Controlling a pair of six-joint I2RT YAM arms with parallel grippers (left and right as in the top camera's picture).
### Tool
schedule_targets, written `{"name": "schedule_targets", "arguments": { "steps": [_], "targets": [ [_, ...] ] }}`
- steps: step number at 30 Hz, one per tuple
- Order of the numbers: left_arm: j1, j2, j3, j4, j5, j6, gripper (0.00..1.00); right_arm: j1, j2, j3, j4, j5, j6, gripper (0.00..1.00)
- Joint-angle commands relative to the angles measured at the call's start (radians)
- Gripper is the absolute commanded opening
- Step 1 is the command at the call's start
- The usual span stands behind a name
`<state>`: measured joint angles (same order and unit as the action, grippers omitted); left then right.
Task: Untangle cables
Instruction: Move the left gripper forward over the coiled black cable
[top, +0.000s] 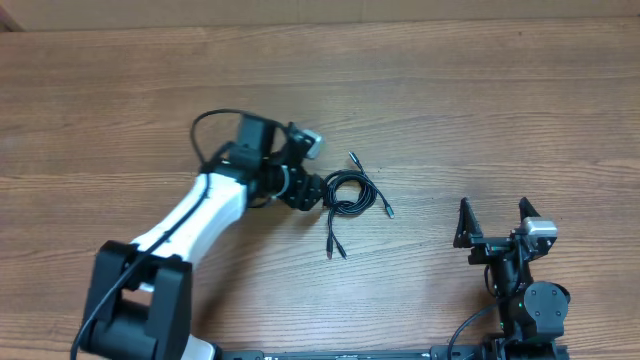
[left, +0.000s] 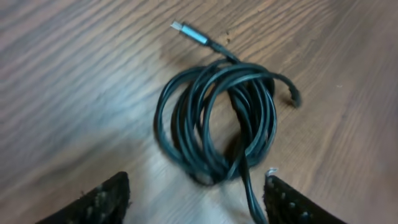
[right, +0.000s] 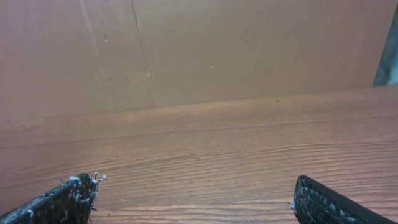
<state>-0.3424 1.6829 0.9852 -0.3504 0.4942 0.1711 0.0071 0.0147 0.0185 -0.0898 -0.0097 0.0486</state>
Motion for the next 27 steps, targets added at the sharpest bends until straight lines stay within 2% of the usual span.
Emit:
{"name": "schedule_targets", "arguments": {
  "steps": [1, 3, 6, 10, 11, 15, 19, 23, 27],
  "targets": [
    [-0.077, 0.029, 0.021, 0.062, -0.147, 0.031, 0.62, -0.003, -0.012, -0.011, 0.005, 0.012, 0.004, 1.00],
    [-0.120, 0.048, 0.021, 0.119, -0.245, 0.027, 0.55, -0.003, -0.012, -0.011, 0.006, 0.012, 0.004, 1.00],
    [-0.161, 0.085, 0.021, 0.188, -0.402, -0.027, 0.55, -0.003, -0.012, -0.011, 0.005, 0.012, 0.004, 1.00],
    [-0.176, 0.146, 0.021, 0.240, -0.437, -0.072, 0.54, -0.003, -0.012, -0.011, 0.006, 0.012, 0.004, 1.00],
    [-0.176, 0.161, 0.021, 0.243, -0.438, -0.085, 0.47, -0.003, -0.012, -0.011, 0.005, 0.012, 0.004, 1.00],
    [-0.176, 0.197, 0.021, 0.234, -0.440, -0.136, 0.05, -0.003, -0.012, -0.011, 0.005, 0.012, 0.004, 1.00],
    [-0.173, 0.149, 0.034, 0.185, -0.453, -0.193, 0.04, -0.003, -0.012, -0.011, 0.005, 0.012, 0.004, 1.00],
    [-0.173, 0.027, 0.065, 0.061, -0.455, -0.281, 0.04, -0.003, -0.012, -0.011, 0.005, 0.012, 0.004, 1.00],
    [-0.172, -0.093, 0.069, -0.086, -0.531, -0.579, 0.04, -0.003, -0.012, -0.011, 0.006, 0.012, 0.004, 1.00]
  ]
}}
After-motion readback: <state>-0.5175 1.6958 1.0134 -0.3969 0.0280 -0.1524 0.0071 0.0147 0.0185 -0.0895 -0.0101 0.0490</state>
